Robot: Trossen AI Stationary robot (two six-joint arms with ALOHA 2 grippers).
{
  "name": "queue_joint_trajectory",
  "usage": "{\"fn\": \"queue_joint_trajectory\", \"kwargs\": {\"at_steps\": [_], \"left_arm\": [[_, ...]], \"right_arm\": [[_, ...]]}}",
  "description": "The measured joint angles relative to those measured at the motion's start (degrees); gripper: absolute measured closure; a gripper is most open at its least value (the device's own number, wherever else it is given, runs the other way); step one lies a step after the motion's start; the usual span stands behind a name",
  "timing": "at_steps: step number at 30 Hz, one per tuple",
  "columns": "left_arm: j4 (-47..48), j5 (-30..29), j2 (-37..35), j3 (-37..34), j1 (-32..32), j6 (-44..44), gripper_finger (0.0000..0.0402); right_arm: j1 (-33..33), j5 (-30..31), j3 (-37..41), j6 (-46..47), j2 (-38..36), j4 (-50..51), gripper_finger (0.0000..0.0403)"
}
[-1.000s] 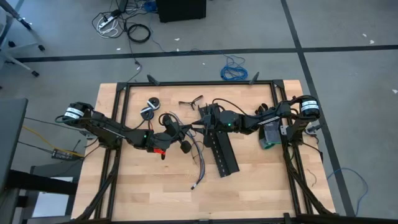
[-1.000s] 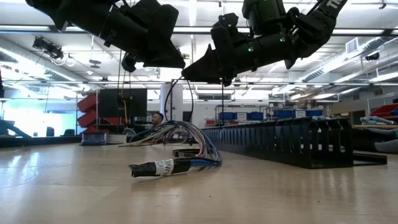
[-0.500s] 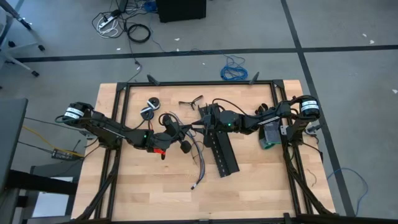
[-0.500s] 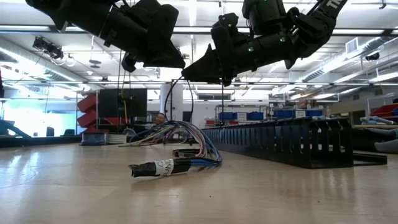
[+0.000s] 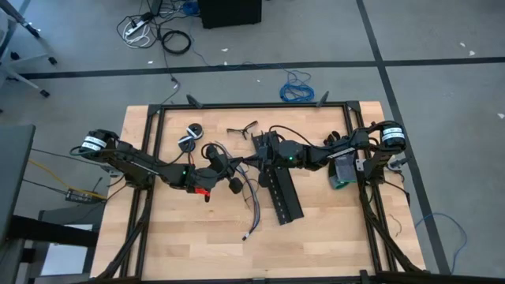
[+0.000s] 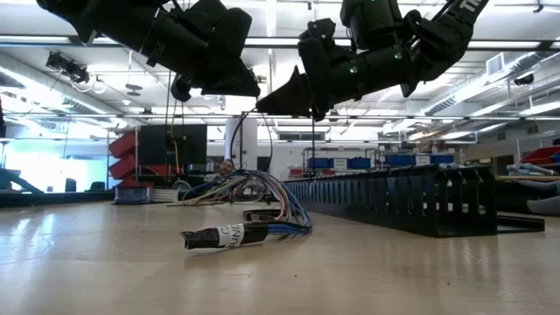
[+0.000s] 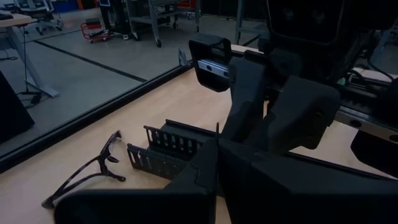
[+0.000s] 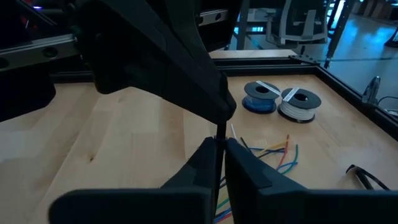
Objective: Ziptie cables
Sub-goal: Wrap the black zip tie on the cable
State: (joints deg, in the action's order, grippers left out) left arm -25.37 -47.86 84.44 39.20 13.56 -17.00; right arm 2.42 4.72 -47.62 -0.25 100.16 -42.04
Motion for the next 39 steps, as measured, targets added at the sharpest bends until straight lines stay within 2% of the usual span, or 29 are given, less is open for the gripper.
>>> {"fn": "queue_joint_trajectory", "kwargs": {"at_steps": [14, 24, 33, 39], "left_arm": [[0.0, 0.3, 0.0, 0.0, 0.0, -0.1, 0.0401], [-0.2, 0.3, 0.0, 0.0, 0.0, -1.0, 0.0402], [-0.1, 0.3, 0.0, 0.0, 0.0, -1.0, 0.0401], [0.0, 0.3, 0.0, 0.0, 0.0, -1.0, 0.0401]], "right_arm": [[0.0, 0.0, 0.0, -1.2, 0.0, 0.5, 0.0395], [0.0, 0.0, 0.0, -1.9, 0.0, -0.5, 0.0353], [0.0, 0.0, 0.0, -3.0, 0.0, -0.6, 0.0347], [0.0, 0.0, 0.0, -3.0, 0.0, -0.5, 0.0327]]}}
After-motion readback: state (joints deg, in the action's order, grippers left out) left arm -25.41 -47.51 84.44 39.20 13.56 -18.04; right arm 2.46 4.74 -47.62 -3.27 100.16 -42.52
